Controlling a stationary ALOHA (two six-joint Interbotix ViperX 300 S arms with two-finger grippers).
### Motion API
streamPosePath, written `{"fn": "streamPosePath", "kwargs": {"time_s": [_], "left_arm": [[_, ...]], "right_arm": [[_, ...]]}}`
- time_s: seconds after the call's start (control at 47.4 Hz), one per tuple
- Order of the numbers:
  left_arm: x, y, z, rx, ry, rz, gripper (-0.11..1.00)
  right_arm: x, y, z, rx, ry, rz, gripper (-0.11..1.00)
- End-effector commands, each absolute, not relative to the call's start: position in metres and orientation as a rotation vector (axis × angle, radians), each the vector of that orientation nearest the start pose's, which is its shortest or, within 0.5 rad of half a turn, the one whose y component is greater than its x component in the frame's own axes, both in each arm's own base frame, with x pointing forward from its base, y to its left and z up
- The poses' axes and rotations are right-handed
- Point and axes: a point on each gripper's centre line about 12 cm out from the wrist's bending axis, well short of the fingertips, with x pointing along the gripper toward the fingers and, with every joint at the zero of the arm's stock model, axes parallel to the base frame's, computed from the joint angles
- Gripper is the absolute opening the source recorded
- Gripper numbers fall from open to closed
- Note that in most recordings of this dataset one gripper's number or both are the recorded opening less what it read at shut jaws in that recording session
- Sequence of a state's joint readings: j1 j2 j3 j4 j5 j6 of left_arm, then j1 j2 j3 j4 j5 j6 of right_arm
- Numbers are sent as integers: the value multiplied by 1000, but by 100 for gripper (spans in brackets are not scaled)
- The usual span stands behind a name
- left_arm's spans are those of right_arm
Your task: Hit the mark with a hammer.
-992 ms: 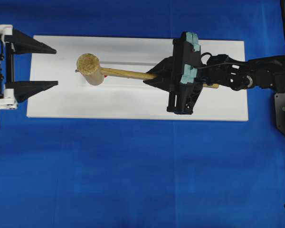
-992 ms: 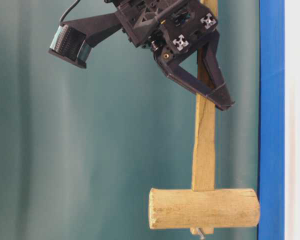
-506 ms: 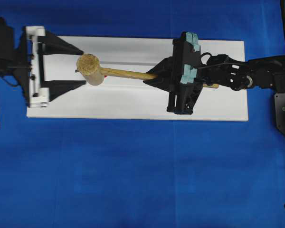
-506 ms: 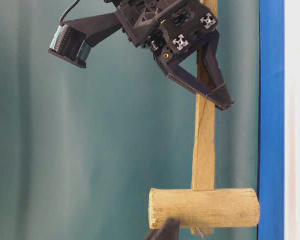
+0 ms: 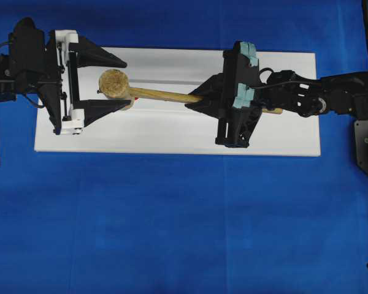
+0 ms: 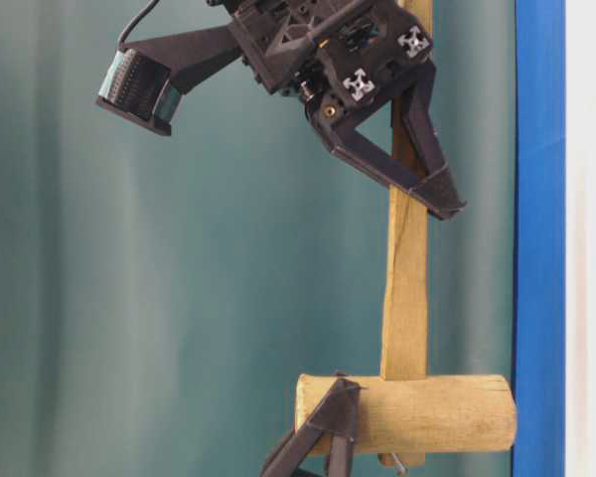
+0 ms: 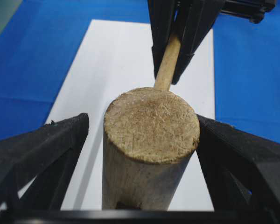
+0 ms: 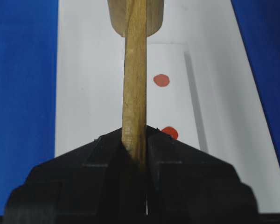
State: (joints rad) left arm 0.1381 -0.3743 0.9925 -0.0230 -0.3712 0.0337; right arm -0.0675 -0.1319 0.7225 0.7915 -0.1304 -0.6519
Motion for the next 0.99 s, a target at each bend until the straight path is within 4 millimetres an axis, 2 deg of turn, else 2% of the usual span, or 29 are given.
{"fn": "streamPosePath", "kwargs": {"time_s": [0.0, 0.106, 0.232, 0.253, 0.971], "left_arm": [[307, 48, 234, -4, 217, 158, 90], [309, 51, 234, -6, 218, 167, 82], [310, 51, 234, -1, 216, 165, 49], [310, 50, 235, 4, 215, 163, 47], [309, 45, 233, -5, 220, 148, 48]], "right_arm": [[376, -37, 226, 120, 435, -192, 2], [376, -36, 225, 119, 440, -189, 2], [376, -36, 226, 117, 439, -187, 2], [376, -36, 225, 116, 440, -185, 2], [373, -32, 224, 100, 464, -154, 2]]}}
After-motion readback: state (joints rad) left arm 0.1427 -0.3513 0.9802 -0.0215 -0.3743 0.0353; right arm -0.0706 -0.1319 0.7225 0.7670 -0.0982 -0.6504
